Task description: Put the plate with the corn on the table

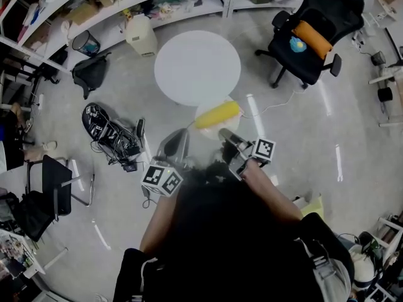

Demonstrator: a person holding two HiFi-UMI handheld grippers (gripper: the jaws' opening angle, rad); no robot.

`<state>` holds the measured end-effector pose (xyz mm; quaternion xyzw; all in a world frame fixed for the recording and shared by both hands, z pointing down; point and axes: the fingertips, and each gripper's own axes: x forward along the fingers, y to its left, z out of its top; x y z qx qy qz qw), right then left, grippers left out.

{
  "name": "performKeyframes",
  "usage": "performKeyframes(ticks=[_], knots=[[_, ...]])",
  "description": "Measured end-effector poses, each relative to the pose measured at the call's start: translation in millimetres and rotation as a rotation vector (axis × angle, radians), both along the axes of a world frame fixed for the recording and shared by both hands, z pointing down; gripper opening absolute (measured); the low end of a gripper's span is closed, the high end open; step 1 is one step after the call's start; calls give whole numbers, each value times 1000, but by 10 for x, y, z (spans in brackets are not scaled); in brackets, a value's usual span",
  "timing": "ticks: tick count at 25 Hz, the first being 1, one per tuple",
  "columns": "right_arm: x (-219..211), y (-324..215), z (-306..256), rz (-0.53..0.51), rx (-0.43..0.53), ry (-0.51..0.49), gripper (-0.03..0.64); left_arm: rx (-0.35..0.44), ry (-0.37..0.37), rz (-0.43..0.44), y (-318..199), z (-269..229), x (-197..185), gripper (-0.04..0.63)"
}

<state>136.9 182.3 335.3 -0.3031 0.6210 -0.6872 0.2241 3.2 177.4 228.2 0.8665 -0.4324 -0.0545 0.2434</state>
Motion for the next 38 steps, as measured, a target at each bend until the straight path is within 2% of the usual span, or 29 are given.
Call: performKeyframes(ticks=[6,16,28,38], knots=[[20,-75,-27,-39,7,-12,28,0,7,-48,-29,-12,33,4],[7,-203,29,-67,14,-5,28,5,-7,-79,-73,-2,-23,3],[-155,-354,166,-9,13,6,28,2,9,-12,-369,157,-230,4],[-421,-500,316,40,9,9,28,-25,16,42,-696,266,-584,3]])
